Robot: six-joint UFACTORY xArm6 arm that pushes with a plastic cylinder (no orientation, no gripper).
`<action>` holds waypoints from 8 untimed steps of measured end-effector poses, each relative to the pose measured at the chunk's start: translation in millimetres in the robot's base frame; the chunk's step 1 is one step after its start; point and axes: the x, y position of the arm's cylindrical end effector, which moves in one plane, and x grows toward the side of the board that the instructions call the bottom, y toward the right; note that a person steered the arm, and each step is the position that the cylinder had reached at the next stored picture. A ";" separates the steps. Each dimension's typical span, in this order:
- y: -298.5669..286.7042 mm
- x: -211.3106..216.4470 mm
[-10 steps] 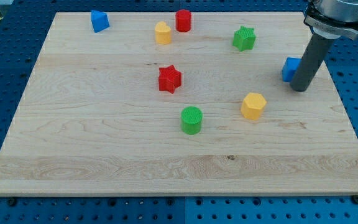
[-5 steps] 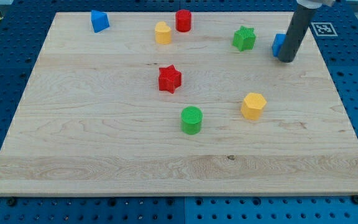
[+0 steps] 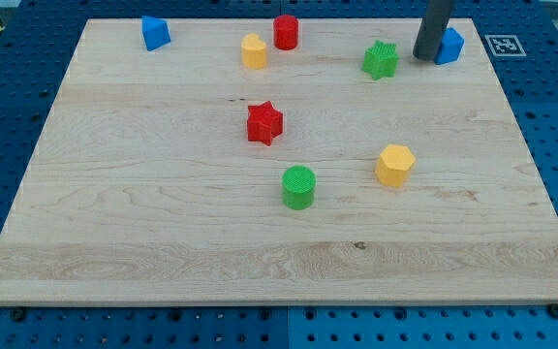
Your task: Slide the blue cube to the top right
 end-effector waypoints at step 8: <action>32.9 -8.3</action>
